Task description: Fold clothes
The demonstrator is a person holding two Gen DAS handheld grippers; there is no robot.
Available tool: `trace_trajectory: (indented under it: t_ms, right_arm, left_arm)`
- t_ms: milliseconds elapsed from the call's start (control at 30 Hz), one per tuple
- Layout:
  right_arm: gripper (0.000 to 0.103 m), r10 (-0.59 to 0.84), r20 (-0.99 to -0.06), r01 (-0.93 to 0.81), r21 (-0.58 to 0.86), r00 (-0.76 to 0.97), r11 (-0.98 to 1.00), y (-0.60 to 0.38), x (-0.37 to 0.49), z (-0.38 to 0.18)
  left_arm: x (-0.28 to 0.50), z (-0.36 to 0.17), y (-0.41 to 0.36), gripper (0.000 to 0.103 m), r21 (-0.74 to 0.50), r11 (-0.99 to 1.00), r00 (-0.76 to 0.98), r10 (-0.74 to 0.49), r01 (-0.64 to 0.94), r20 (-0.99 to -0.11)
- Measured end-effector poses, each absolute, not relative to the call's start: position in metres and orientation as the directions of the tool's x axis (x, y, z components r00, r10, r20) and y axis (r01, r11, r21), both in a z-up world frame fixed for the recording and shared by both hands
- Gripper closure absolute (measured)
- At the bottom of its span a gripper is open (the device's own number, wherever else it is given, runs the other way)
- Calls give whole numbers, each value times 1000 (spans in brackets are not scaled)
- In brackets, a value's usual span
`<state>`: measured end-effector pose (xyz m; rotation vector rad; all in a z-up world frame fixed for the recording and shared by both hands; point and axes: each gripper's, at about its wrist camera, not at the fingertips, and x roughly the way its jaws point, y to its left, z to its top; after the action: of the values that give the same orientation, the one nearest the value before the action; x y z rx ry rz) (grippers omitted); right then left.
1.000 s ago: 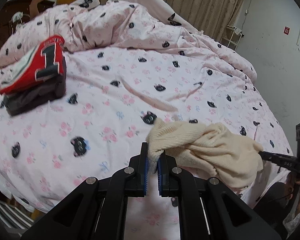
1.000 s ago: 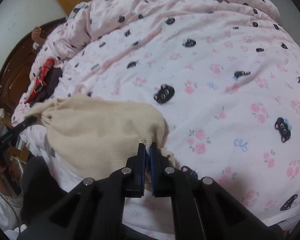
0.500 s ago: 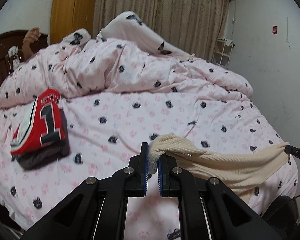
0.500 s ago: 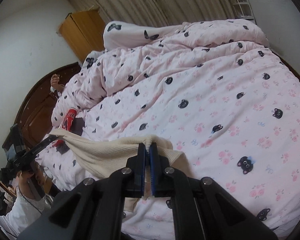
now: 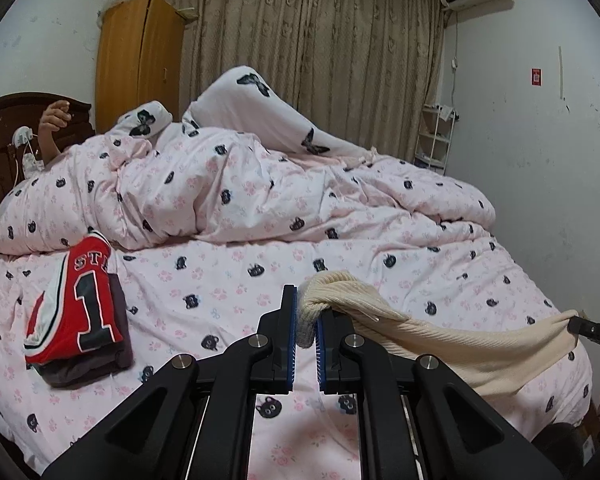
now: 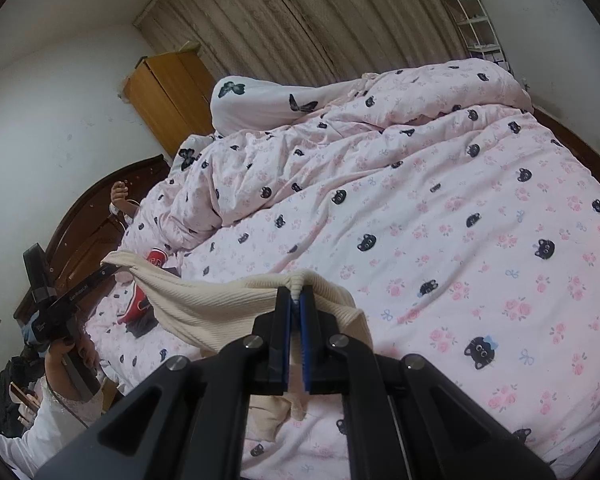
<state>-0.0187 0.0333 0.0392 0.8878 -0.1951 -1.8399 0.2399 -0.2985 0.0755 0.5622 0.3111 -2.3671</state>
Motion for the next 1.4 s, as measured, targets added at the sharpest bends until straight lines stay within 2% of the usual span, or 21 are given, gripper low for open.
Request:
trace_trajectory:
  t_ms: [167,267,467,700,733,867,900,1067,1200,1233,1300,1333,1400]
  right_arm:
    - [98,-871,-479,782,502,-105,-370,9,-6,48]
    - [98,-853,-522,822,485,-1,-298,-10,16,39]
    - [98,-720,-659,843,499,220,-199,-39,66,-23]
    - [98,-537,-770,820,525,345,-226,-58,98,-104]
    - [98,-522,-779,818,524,348,-237,-59,99,-111]
    - [98,-490,-803,835,496,338,-238,-62,103,-117]
    - [98,-487,-808,841,488,332,-235,-62,103,-116]
    - [88,-543,-796,861,451,269,-234,-57,91,-90]
    - [87,-619,-765,868,420,180,-266,-57,70,-60]
    - [84,-636,-755,866,415,157,-279,-57,62,-53]
    - [62,-659,-742,861,408,120,-303,-62,49,-44]
    - [57,-666,-738,858,407,106,-314,-67,42,-42]
    - [56,-666,-737,849,418,111,-322,-82,31,-43]
  left_arm:
    - [249,78,-312,96,-42,-714,-644,-603,699,-470]
    - [261,59,-322,96,-12,-689,-591,-612,724,-526]
    - [293,-11,-340,96,35,-644,-444,-565,764,-695]
    - [311,-61,-346,95,33,-584,-338,-514,811,-788]
    - [311,-65,-346,93,36,-577,-323,-507,816,-799]
    - [314,-69,-346,71,50,-565,-306,-517,823,-799]
    - [315,-68,-345,69,51,-565,-308,-521,824,-796]
    - [321,-61,-345,65,43,-560,-322,-536,827,-780]
    - [326,-54,-351,60,34,-539,-326,-558,842,-763]
    - [326,-54,-354,59,30,-534,-326,-559,845,-763]
    - [327,-54,-361,59,8,-523,-330,-551,853,-767]
    - [328,-54,-364,59,-6,-520,-337,-545,854,-768]
    - [326,-57,-371,59,-28,-513,-343,-530,858,-776]
